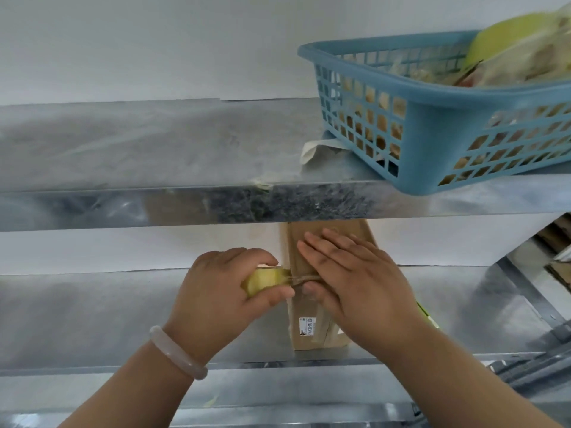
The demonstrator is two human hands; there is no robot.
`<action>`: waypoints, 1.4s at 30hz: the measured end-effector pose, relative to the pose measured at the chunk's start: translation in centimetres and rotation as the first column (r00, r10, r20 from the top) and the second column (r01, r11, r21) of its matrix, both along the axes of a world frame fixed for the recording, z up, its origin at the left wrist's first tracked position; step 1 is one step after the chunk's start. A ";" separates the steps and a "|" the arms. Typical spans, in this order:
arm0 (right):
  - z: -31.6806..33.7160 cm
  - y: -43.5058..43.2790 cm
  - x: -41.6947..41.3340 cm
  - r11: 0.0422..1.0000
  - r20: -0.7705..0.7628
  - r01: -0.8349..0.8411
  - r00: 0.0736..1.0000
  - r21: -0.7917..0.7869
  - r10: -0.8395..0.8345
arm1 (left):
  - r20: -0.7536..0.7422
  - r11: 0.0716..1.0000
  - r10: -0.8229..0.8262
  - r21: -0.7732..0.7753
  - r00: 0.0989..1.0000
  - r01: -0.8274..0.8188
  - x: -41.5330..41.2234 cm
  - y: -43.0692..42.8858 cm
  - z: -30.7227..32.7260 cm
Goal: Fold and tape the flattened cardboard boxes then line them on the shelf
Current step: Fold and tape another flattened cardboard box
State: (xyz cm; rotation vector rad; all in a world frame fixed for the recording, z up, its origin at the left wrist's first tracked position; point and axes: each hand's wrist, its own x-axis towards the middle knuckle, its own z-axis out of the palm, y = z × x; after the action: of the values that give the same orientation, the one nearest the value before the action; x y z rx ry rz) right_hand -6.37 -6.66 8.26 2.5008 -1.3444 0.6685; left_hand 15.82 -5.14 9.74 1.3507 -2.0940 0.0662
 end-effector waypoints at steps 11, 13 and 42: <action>-0.3 0.4 -0.5 1.000 -0.003 0.016 1.000 -0.004 -0.016 | 0.307 0.981 -0.083 0.195 0.948 0.022 1.1 -1.7 1.6; -0.2 0.5 -0.4 1.000 0.005 0.020 1.000 0.004 -0.020 | 0.365 0.944 -0.098 0.328 0.926 -0.030 1.1 -2.0 1.6; -11.4 0.2 -12.2 0.476 0.051 0.613 0.579 0.631 -0.814 | -0.244 0.960 -0.183 0.166 0.952 0.227 -0.5 -1.4 -2.5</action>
State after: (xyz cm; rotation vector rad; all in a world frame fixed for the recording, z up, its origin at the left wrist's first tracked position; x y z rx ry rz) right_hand -18.62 -6.45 -3.10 1.7706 -2.8607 0.5570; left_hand 15.30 -6.53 7.23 1.1763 -2.0714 -0.3715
